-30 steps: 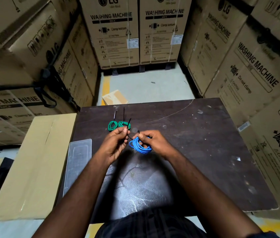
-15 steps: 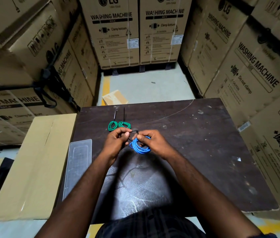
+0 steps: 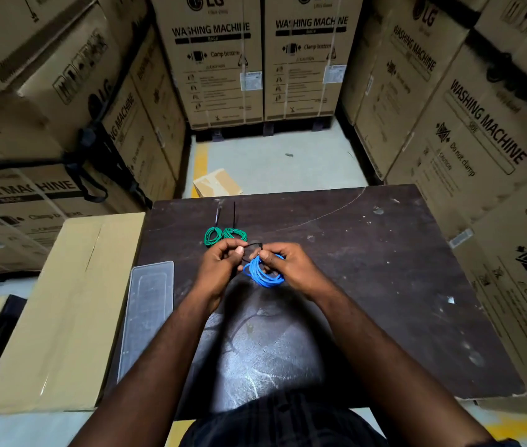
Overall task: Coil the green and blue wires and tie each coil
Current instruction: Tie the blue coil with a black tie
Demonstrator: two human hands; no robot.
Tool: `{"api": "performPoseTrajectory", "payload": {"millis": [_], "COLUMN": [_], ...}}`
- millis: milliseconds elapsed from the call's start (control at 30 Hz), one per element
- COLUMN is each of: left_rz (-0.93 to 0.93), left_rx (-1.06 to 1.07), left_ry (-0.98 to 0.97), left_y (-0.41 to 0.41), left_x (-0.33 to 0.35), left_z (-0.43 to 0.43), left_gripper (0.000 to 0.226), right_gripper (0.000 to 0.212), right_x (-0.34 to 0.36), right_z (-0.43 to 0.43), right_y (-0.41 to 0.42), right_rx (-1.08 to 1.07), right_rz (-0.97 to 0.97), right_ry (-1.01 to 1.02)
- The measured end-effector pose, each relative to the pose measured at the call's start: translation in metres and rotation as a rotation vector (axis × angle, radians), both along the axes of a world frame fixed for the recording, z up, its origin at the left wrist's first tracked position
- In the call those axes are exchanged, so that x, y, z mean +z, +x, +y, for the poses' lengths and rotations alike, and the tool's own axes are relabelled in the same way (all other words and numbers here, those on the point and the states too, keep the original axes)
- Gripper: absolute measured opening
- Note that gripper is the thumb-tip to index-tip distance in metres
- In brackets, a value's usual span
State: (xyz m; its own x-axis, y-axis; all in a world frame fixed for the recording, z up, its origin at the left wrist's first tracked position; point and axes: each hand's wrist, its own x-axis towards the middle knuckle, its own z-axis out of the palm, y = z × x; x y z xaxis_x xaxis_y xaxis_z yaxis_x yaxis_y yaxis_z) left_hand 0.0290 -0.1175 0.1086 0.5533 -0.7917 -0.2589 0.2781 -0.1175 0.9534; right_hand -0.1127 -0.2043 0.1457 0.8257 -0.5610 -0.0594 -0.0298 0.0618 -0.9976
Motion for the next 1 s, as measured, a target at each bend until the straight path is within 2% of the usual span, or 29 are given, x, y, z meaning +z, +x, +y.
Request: {"api": "performPoseTrajectory", "payload": {"millis": [367,1000], "left_rz": [-0.023,0.024], "left_rx": [-0.002,0.018], "left_ry": [-0.008,-0.009], "left_y": [-0.001,-0.0029], "left_x": [0.0047,0.0086], "left_z": [0.0018,0.0036], "left_gripper": [0.025,0.034], "right_gripper": [0.016,0.024], "right_x": [0.0002,0.0066], "right_z": [-0.0002,0.0004], "right_y": [0.0003,0.0011], "right_rx": [0.02,0.021], "right_rz": [0.003,-0.011], "right_ry": [0.029,0.005]}}
